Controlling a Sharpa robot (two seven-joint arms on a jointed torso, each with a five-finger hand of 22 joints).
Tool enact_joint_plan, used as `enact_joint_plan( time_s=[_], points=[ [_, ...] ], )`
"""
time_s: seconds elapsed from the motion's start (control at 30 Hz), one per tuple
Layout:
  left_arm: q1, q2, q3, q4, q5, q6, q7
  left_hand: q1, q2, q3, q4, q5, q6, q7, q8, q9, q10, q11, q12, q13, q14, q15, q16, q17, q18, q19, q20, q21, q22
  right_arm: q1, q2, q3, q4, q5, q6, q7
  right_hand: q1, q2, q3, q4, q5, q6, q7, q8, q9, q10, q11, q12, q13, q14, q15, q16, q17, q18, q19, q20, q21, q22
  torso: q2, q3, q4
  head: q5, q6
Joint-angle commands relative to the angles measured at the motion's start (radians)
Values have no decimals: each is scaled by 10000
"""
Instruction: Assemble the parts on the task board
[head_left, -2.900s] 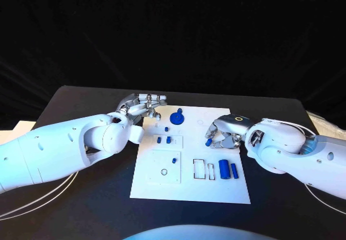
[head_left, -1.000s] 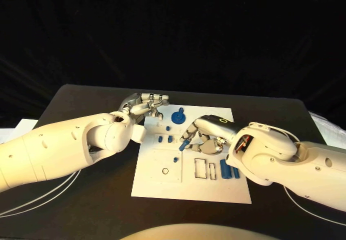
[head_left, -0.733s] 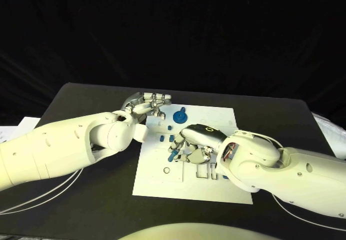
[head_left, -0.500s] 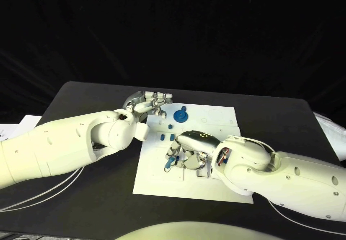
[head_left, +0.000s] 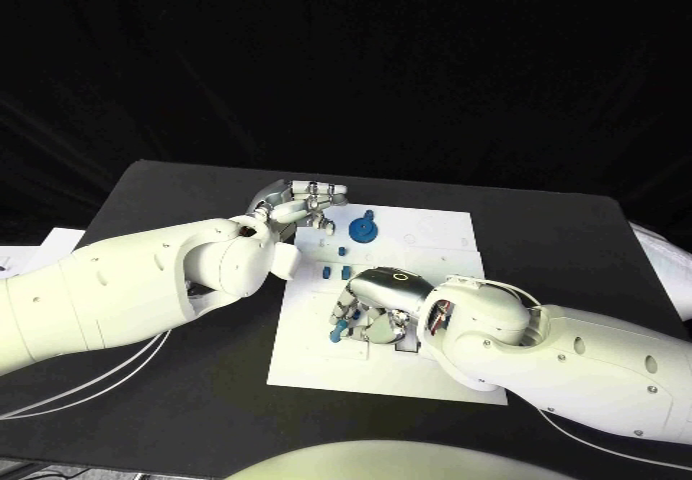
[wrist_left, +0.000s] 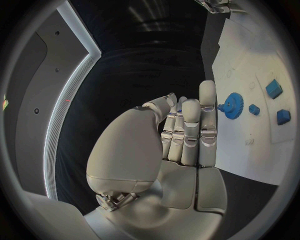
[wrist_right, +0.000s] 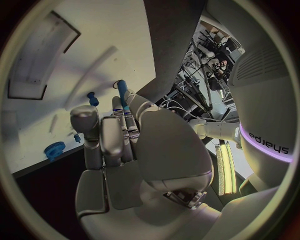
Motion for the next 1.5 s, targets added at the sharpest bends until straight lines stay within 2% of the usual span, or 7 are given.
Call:
enact_joint_plan(
  time_s=[0.03,0.43,0.77,1.1,1.2,1.27,1.5],
  points=[
    [3,22,7,10,32,194,35,-46,53,23,-56,-27,-82,11,31,0,-49,2,33,15,-45,-23,-40,-12,178,-27,56,-37,-11,-23,30,-3,-17,-507,272,-12,-89,2,51,-14,52,65,-21,-1,-1,48,11,7,16,288,-53,57,9,-107,-28,-18,23,-11,-8,-1,5,5,-13],
    [2,15,7,1,32,209,15,-46,53,23,-56,-27,-82,11,31,0,-49,2,33,15,-45,-23,-40,-12,178,-27,56,-37,-11,-53,39,-4,-7,-1151,17,-426,-108,2,81,-15,61,74,-24,6,1,62,9,2,19,292,-51,82,39,-114,-16,-16,46,26,3,4,-7,4,-34],
    [2,15,7,-1,32,211,7,-46,53,23,-56,-27,-82,11,31,0,-49,2,33,15,-45,-23,-40,-12,178,-27,56,-37,-11,-66,175,-14,-29,-1670,617,-522,-141,-30,107,-22,52,84,-28,12,4,71,9,-10,21,289,-52,76,21,-110,-27,-15,42,14,-1,-5,18,2,-67],
    [2,25,7,-1,32,208,8,-46,53,23,-56,-27,-82,11,31,0,-49,2,33,15,-45,-23,-40,-12,178,-27,56,-37,-11,-74,334,-61,-75,-1454,1088,-442,-771,-523,-69,181,410,-181,39,-26,-43,-138,100,-219,9,276,21,116,25,-103,-92,56,11,-45,-7,-3,2,17,-110],
    [2,22,7,-4,32,204,4,-46,53,23,-56,-27,-82,11,31,0,-49,2,33,15,-45,-23,-40,-12,178,-27,56,-37,-11,-79,351,-77,-105,-1384,943,-489,-996,-767,-236,255,463,-673,190,-59,-96,-495,218,-325,-6,231,121,20,-129,-66,-217,121,-136,-289,-9,-1,-6,7,-102],
    [2,21,7,-4,32,213,2,-55,66,17,-75,-28,-93,12,57,3,-67,3,75,18,-56,-22,-42,-39,179,-23,58,-50,-22,-82,345,-81,-107,-1362,756,-538,-1089,-968,-477,236,500,-1671,375,-12,-106,-1169,374,-333,-7,141,272,-188,-415,4,-438,217,-409,-705,-14,-2,-4,8,-99],
    [2,22,7,-7,32,244,-13,-55,66,17,-75,-28,-93,12,57,3,-67,3,75,18,-56,-22,-42,-39,179,-23,58,-50,-22,-106,277,-88,-62,-1332,0,-724,-1088,-959,-1179,138,503,-2348,369,-27,-60,-2389,489,-181,38,63,333,-390,-714,124,-718,348,-863,-1335,-9,1,0,1,-94]
  ],
)
